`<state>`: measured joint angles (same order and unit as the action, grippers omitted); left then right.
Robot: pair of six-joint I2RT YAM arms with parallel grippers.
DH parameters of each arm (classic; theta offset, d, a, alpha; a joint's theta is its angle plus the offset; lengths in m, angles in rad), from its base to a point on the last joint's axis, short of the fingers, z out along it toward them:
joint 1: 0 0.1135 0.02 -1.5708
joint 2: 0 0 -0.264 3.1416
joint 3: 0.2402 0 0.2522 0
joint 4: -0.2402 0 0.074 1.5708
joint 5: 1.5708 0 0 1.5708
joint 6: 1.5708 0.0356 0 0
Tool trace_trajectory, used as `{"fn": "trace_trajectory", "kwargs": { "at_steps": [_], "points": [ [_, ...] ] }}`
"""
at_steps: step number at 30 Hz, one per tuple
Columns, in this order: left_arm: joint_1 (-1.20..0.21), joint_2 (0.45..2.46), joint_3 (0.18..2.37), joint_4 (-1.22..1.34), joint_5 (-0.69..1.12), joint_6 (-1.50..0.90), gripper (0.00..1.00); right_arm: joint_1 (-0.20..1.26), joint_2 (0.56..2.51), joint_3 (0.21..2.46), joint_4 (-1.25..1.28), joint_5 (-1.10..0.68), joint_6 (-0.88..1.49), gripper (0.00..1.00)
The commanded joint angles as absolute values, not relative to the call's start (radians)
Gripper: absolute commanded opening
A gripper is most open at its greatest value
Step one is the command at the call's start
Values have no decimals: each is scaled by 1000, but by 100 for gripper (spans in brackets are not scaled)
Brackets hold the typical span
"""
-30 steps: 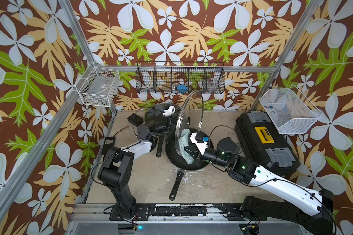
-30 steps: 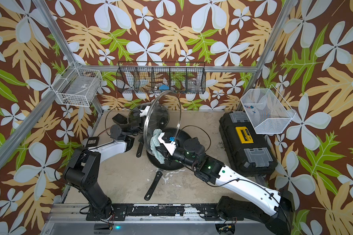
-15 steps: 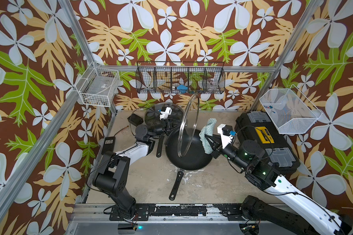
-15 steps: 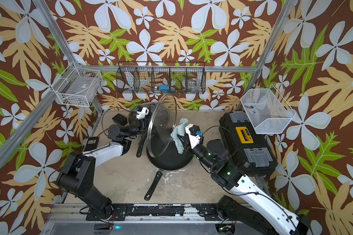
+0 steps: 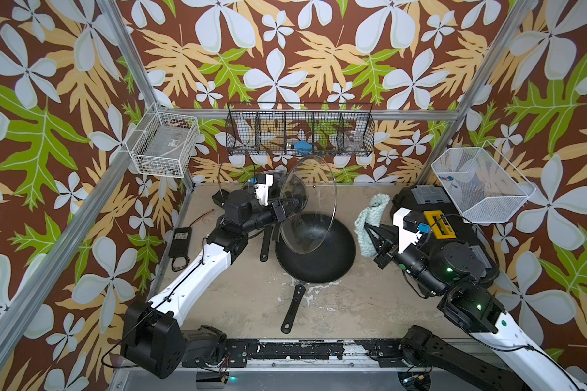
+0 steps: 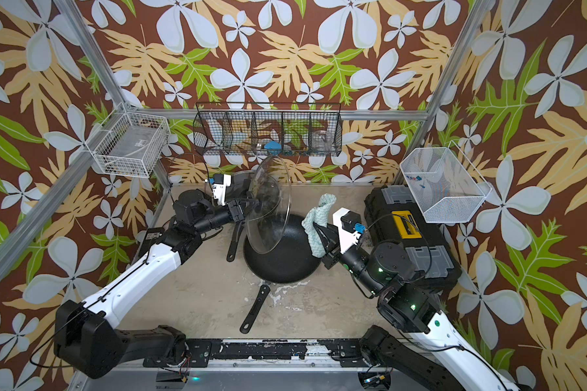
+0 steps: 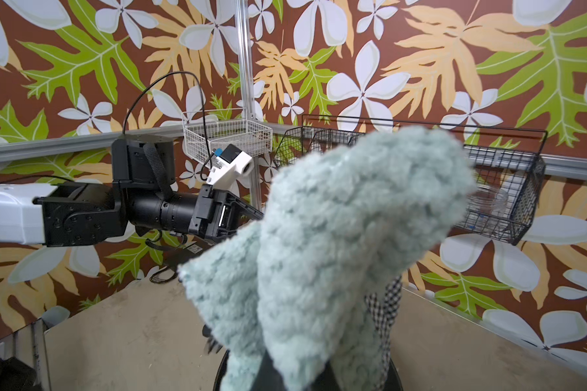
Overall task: Wipe the pot lid with a cloth
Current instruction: Wipe the pot lid.
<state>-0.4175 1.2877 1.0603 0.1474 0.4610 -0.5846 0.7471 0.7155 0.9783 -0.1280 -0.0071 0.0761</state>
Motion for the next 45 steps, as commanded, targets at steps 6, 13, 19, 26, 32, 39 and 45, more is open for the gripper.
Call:
{"fn": "trace_trajectory", "kwargs": {
  "at_steps": [6, 13, 19, 26, 32, 39, 45],
  "points": [
    [-576, 1214, 1040, 114, 42, -131, 0, 783, 798, 968, -135, -24, 81, 0],
    [-751, 1209, 1031, 139, -169, 85, 0, 879, 924, 1014, -194, 147, 116, 0],
    [-806, 1155, 953, 253, -222, 192, 0, 885, 997, 1050, -257, 299, 153, 0],
    [-819, 1124, 940, 289, -221, 225, 0, 889, 1037, 1041, -271, 217, 162, 0],
    [-830, 1132, 966, 285, -209, 207, 0, 988, 1076, 1011, -236, 198, 172, 0],
    [-837, 1129, 980, 282, -205, 192, 0, 1086, 1164, 1015, -206, 213, 183, 0],
    [-836, 1118, 955, 296, -185, 218, 0, 1079, 1098, 1009, -233, 349, 164, 0]
  ]
}}
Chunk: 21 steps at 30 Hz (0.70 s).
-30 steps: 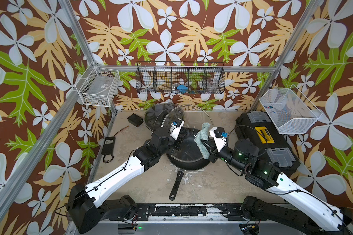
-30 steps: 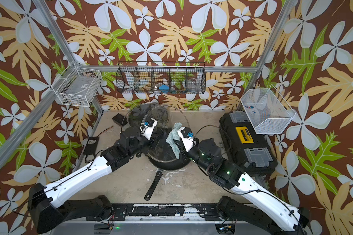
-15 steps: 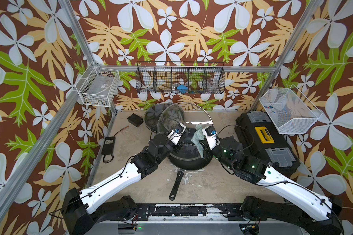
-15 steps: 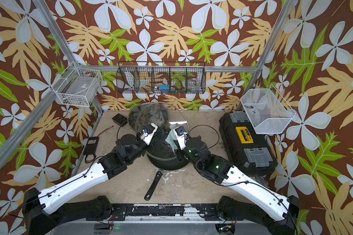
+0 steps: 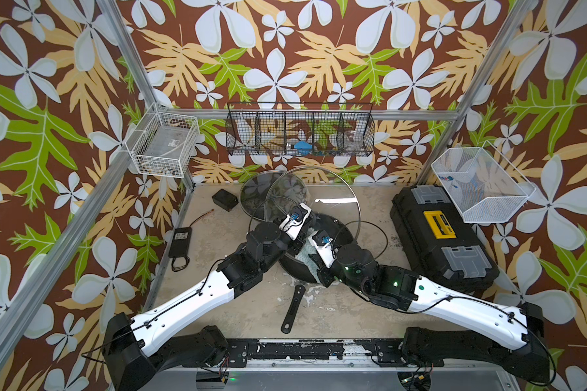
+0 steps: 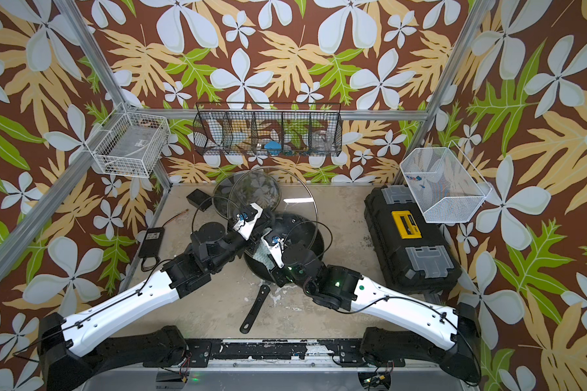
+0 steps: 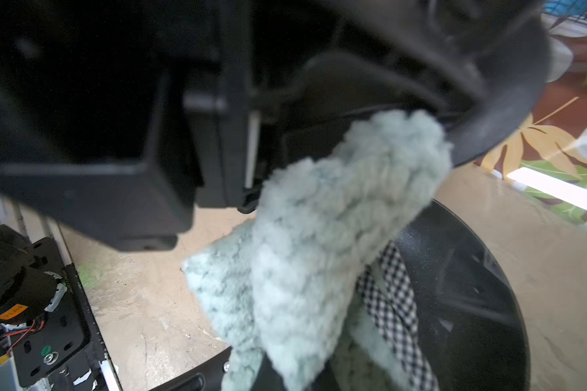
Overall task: Wipe the pot lid with a cloth
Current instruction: Wipe the pot lid.
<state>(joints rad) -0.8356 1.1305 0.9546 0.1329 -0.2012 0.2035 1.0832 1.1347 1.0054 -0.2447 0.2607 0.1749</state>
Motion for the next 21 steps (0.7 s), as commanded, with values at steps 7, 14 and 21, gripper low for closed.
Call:
{"fn": "trace_trajectory", "kwargs": {
  "at_steps": [7, 14, 21],
  "points": [
    [-836, 1093, 933, 264, -82, 392, 0, 916, 1016, 1075, -292, 338, 105, 0],
    [-838, 1031, 856, 249, 3, 768, 0, 845, 1150, 1280, -338, 328, -4, 0],
    [-838, 1026, 855, 216, -49, 1037, 0, 855, 1331, 1469, -383, 203, -26, 0]
  ]
}}
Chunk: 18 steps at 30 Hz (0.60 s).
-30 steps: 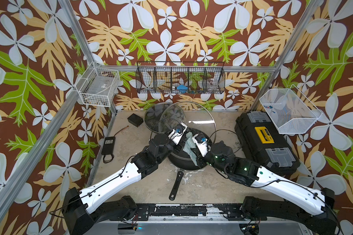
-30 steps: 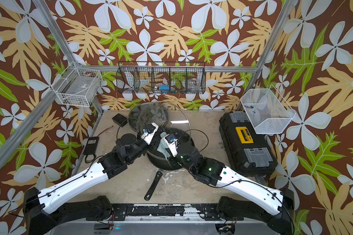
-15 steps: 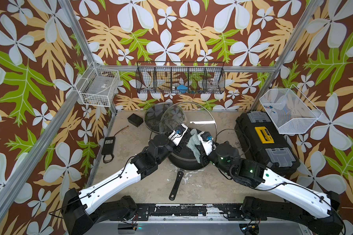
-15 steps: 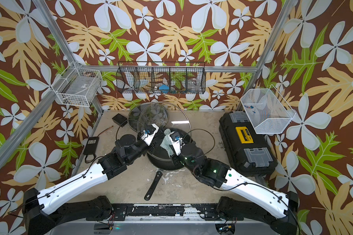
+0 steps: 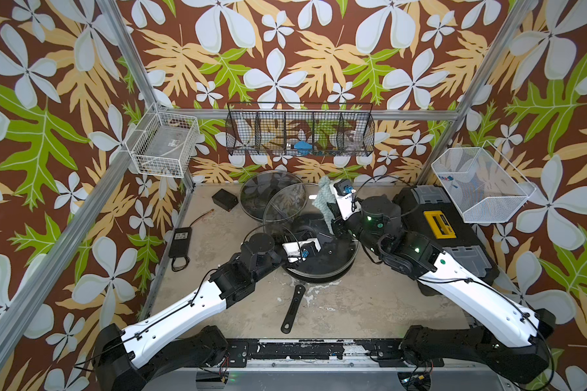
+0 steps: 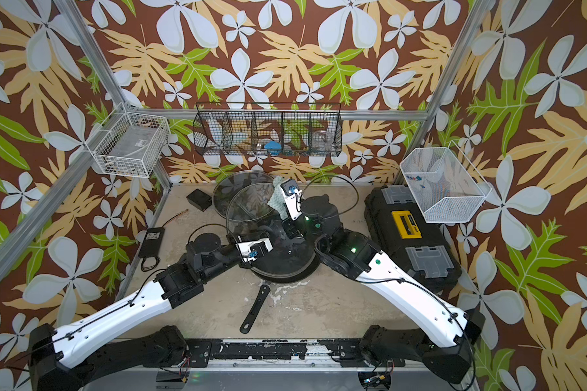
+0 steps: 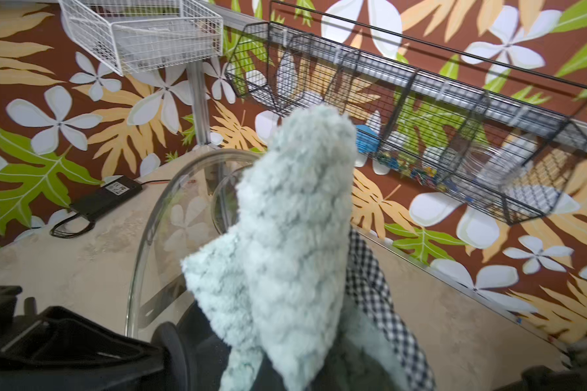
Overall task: Wipe the pot lid with a cloth
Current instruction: Wipe the pot lid.
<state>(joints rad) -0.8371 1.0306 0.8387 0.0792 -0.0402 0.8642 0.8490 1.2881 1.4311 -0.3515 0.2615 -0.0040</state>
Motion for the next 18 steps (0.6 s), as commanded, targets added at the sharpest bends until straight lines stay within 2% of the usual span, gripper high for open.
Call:
{"fn": "trace_trajectory", "kwargs": {
  "at_steps": [1, 5, 10, 18],
  "points": [
    [-838, 1029, 853, 215, -55, 1073, 0, 865, 1362, 1493, -390, 197, -32, 0],
    [-845, 1025, 815, 229, -94, 1240, 0, 915, 1486, 1598, -422, 192, -66, 0],
    [-861, 1007, 774, 266, -157, 1331, 0, 948, 1583, 1702, -451, 202, -95, 0],
    [-891, 990, 735, 287, -221, 1438, 0, 876, 1471, 1612, -429, 239, -111, 0]
  ]
}}
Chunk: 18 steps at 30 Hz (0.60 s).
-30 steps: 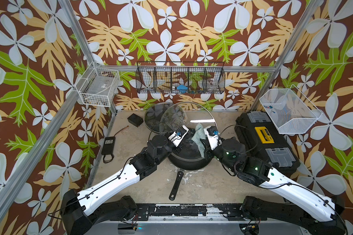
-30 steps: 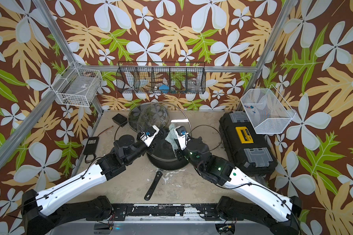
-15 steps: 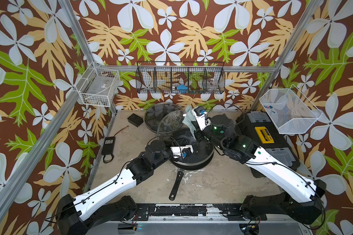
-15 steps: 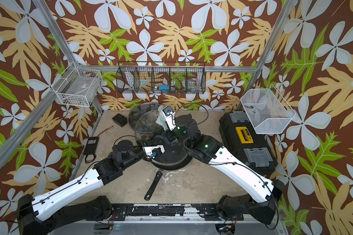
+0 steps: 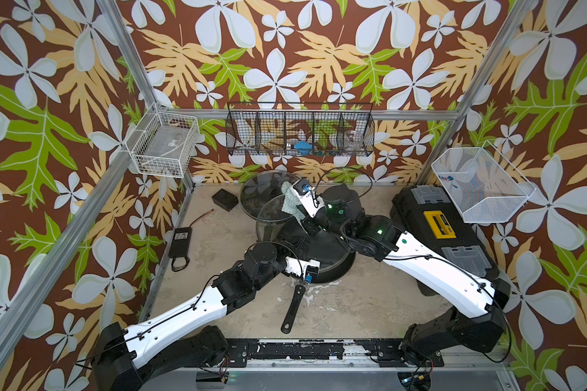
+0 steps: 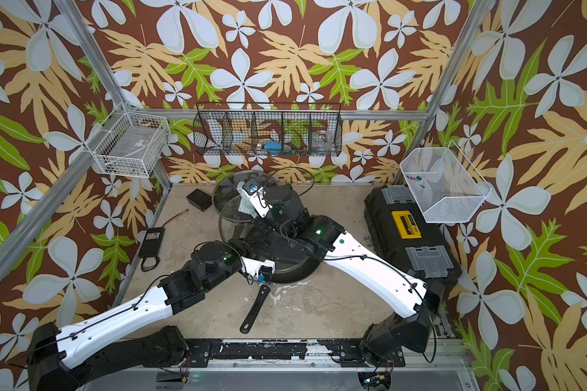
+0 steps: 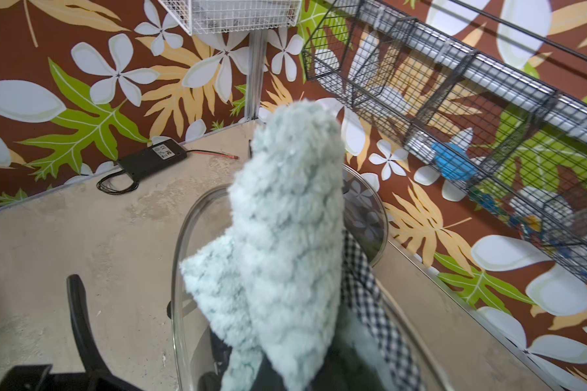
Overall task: Wipe the pot lid with a cloth
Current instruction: Wipe the pot lid.
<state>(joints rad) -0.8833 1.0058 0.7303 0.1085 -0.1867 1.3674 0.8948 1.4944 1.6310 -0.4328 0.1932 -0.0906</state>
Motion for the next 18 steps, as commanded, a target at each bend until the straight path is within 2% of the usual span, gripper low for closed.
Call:
{"fn": "trace_trajectory", "kwargs": {
  "at_steps": [1, 5, 13, 18],
  "points": [
    [-895, 988, 735, 279, -221, 1452, 0, 871, 1465, 1606, -433, 245, -119, 0],
    [-897, 978, 734, 257, -209, 1493, 0, 887, 1492, 1619, -438, 206, -137, 0],
    [-906, 986, 736, 219, -231, 1597, 0, 1041, 1666, 1773, -488, 257, -255, 0],
    [-907, 986, 733, 209, -247, 1621, 0, 1045, 1653, 1760, -471, 328, -278, 0]
  ]
}}
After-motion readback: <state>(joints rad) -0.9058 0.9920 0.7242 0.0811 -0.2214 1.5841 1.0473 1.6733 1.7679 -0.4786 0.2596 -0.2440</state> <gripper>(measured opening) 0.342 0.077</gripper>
